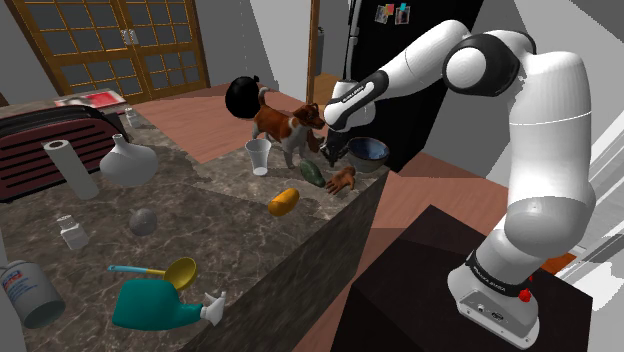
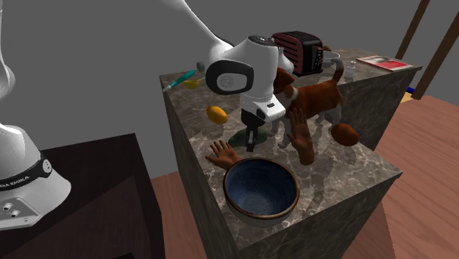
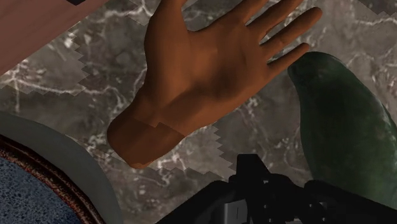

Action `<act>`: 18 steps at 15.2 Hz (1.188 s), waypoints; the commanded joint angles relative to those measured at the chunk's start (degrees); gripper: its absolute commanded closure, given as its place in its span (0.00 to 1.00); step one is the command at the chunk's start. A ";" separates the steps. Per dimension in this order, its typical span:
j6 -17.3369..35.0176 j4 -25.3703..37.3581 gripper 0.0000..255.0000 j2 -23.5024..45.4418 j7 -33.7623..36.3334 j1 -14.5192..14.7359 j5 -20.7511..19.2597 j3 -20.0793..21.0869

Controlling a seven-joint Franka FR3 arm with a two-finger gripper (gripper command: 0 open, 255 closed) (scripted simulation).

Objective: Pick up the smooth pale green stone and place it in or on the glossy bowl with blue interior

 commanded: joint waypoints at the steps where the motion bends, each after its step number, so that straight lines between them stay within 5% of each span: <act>1: 0.00 0.00 0.00 0.00 0.00 0.00 0.00 0.00; 9: -12.95 18.71 0.00 8.45 -0.96 4.60 -3.86 2.57; 18: -8.91 17.95 0.00 11.72 -1.05 4.71 -3.71 2.68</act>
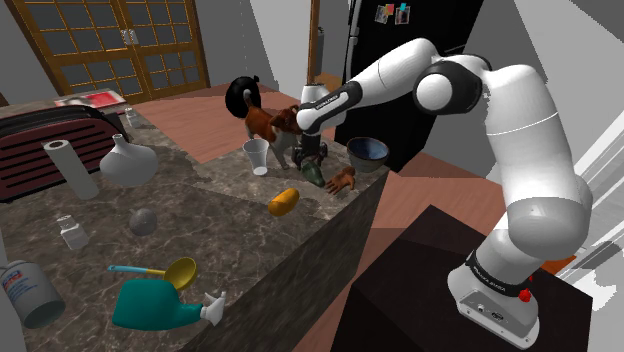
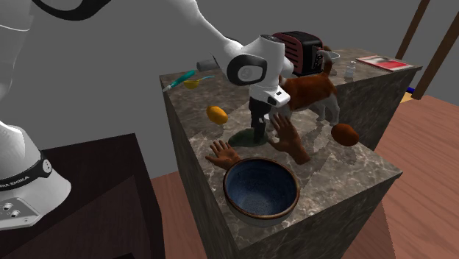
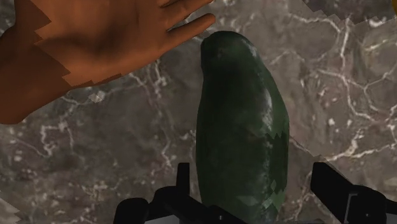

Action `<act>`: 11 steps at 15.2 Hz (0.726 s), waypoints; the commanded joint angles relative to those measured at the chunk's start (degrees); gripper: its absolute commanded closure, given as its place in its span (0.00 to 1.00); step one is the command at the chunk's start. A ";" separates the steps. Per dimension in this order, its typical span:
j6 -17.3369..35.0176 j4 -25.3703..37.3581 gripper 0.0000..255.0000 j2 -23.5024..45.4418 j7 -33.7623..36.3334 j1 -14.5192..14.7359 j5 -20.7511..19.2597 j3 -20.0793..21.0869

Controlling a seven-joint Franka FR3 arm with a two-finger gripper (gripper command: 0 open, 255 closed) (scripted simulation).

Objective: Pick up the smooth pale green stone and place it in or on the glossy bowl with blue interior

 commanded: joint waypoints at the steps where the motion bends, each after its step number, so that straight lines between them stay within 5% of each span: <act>1: 0.24 0.04 0.00 0.27 -0.05 -0.02 0.01 0.01; 6: 0.24 0.05 0.00 0.27 -0.05 -0.02 0.01 0.01; 7: 0.23 0.05 1.00 0.27 -0.04 -0.01 0.01 0.01; 11: 0.17 0.14 1.00 0.29 -0.03 0.00 0.01 0.01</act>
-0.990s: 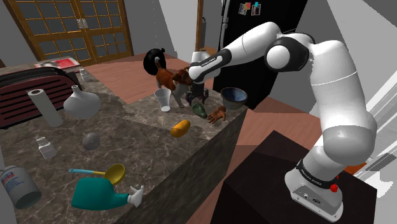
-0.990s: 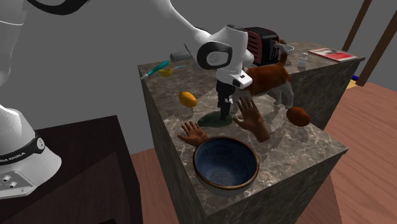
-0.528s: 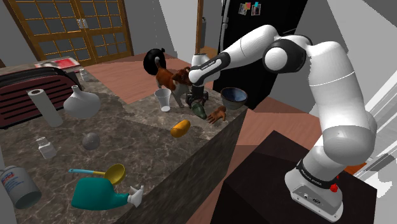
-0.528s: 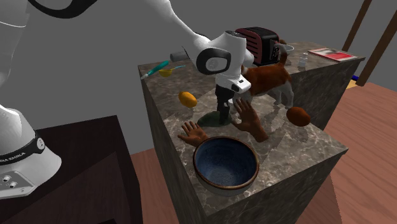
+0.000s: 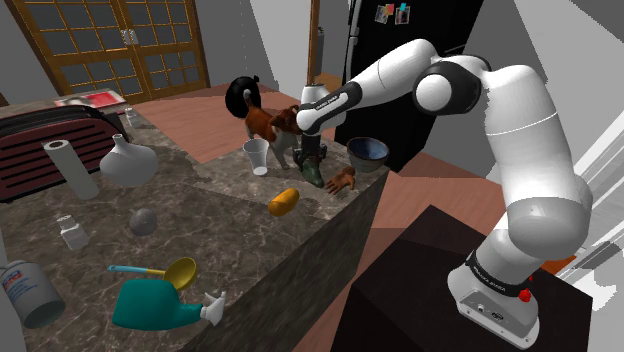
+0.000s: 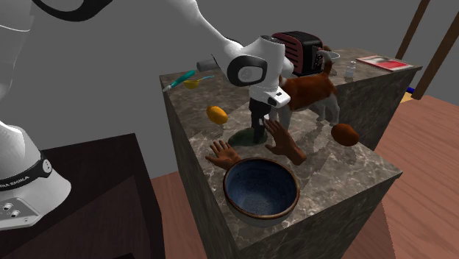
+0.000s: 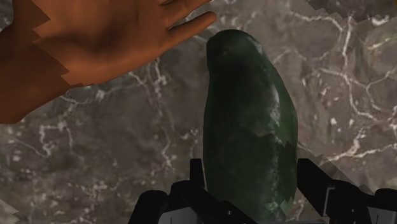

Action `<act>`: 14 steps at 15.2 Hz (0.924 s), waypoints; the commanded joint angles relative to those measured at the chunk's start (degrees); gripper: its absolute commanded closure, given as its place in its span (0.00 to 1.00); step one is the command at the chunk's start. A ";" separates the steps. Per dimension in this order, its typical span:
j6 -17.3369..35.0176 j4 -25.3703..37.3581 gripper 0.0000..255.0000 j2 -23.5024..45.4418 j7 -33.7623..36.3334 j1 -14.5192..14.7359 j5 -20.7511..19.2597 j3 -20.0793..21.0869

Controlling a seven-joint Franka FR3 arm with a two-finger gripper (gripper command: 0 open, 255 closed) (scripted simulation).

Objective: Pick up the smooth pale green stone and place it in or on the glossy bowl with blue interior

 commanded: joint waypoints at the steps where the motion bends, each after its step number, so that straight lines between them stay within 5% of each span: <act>1: -0.01 0.00 1.00 0.04 0.00 0.02 0.01 0.03; 14: -4.44 0.07 1.00 -4.34 0.26 0.05 -0.15 -0.08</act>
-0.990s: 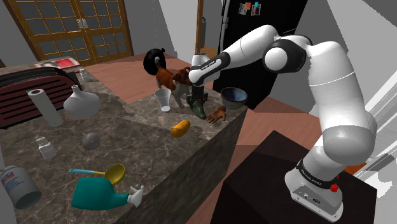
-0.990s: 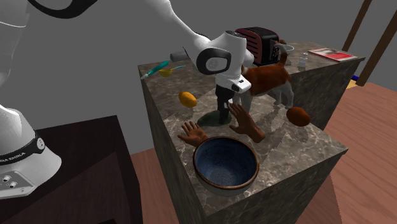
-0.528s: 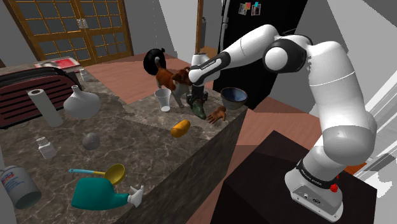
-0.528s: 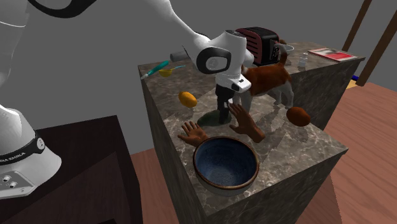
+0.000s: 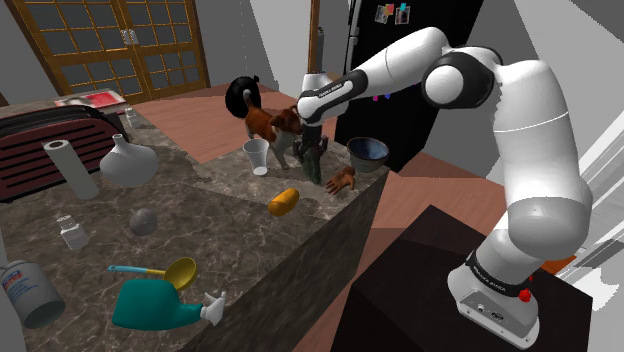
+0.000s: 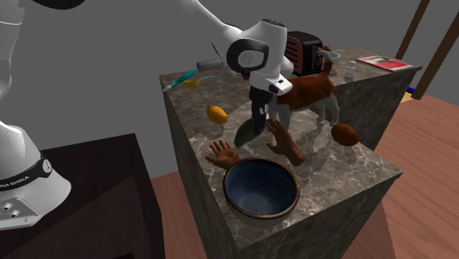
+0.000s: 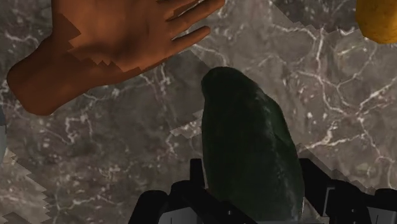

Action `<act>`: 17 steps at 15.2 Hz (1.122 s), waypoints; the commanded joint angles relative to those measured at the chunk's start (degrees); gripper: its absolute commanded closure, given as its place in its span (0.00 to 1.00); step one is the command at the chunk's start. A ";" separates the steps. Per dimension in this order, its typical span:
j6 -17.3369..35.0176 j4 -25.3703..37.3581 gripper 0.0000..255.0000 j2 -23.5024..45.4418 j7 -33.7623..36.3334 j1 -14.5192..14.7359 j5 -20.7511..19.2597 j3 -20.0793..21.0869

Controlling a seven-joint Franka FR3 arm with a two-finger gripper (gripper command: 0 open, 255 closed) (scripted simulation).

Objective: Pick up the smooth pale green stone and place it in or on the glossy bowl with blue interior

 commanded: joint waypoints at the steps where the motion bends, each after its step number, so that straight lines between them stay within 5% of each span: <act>1: -1.25 0.57 1.00 -0.69 0.17 0.08 -0.05 -0.01; 17: -10.45 3.94 1.00 -6.53 0.70 0.10 -0.34 -0.14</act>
